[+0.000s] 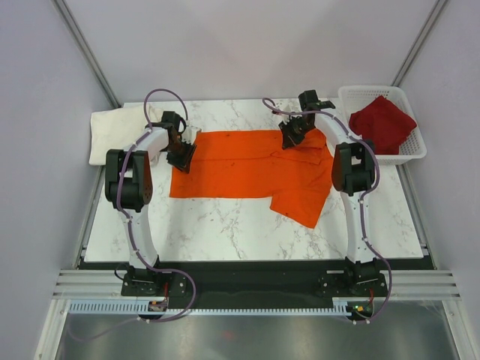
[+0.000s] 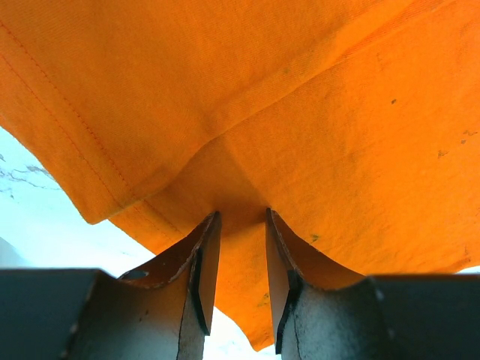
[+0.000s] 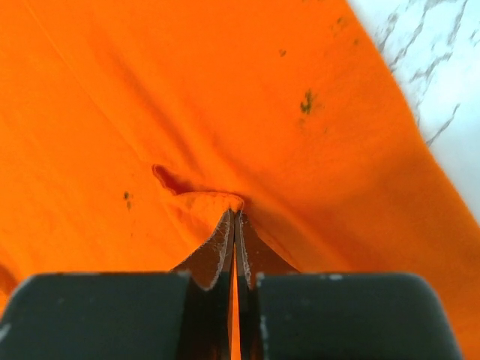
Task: Fold and stack the t-shirts
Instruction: Fold the tshirt
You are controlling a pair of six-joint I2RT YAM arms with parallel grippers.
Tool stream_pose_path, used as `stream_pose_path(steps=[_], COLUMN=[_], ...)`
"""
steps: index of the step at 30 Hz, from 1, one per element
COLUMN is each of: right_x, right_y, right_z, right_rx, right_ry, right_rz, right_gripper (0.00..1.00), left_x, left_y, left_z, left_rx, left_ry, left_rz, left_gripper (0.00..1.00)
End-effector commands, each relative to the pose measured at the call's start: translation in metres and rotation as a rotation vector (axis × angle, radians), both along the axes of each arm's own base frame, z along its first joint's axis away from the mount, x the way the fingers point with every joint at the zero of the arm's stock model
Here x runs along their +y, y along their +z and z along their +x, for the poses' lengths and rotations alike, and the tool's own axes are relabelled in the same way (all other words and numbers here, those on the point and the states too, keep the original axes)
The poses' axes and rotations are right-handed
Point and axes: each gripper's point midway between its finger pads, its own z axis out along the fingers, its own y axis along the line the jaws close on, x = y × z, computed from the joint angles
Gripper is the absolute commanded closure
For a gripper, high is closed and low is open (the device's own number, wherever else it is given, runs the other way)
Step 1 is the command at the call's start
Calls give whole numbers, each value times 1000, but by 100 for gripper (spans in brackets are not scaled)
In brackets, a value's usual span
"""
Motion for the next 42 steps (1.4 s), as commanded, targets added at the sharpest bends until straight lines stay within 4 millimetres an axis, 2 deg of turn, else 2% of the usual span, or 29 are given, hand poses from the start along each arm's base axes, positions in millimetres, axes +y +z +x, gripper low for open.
stream_pose_path(steps=[1, 5, 13, 21, 23, 25, 28, 30, 32, 34, 35, 36, 38, 40, 42], right_x=[0, 5, 26, 39, 37, 35, 33, 27, 19, -1, -8, -24, -44, -57, -70], right_y=[46, 56, 49, 46, 45, 43, 50, 60, 81, 95, 95, 95, 80, 63, 52], right_z=[-2, -27, -85, -111, -113, -114, -112, -102, -84, -67, -61, -55, -53, -57, -65], right_rx=[-86, -61, 59, 109, 117, 120, 102, 77, 14, -1, -7, -6, 25, 71, 120], right_ry=[15, 33, 79, 101, 96, 87, 74, 31, -31, -137, -166, -210, -254, -281, -305], right_rz=[7, 7, 22, 33, 29, 14, 8, 14, 45, 80, 86, 83, 64, 44, 33], right_gripper=[97, 98, 99, 100, 93, 76, 70, 68, 64, 63, 62, 62, 62, 62, 63], left_x=[0, 0, -2, -3, -3, -2, -2, -3, -5, -5, -4, -3, -4, -5, -6], left_y=[-8, -6, 1, 0, 1, 2, 10, 17, 35, 48, 55, 56, 53, 55, 42], left_z=[2, 10, 21, 22, 23, 22, 22, 19, 19, 23, 30, 34, 46, 56, 63], left_rx=[13, -3, -32, -30, -31, -33, -48, -57, -92, -124, -148, -151, -152, -155, -135], left_ry=[20, 19, 18, 26, 28, 28, 28, 23, 18, 13, 14, 13, 13, 20, 28], left_rz=[-3, -4, -9, -15, -14, -14, -15, -21, -33, -32, -27, -24, -20, -23, -24], left_gripper=[62, 62, 62, 62, 62, 62, 62, 62, 62, 61, 61, 61, 61, 61, 62])
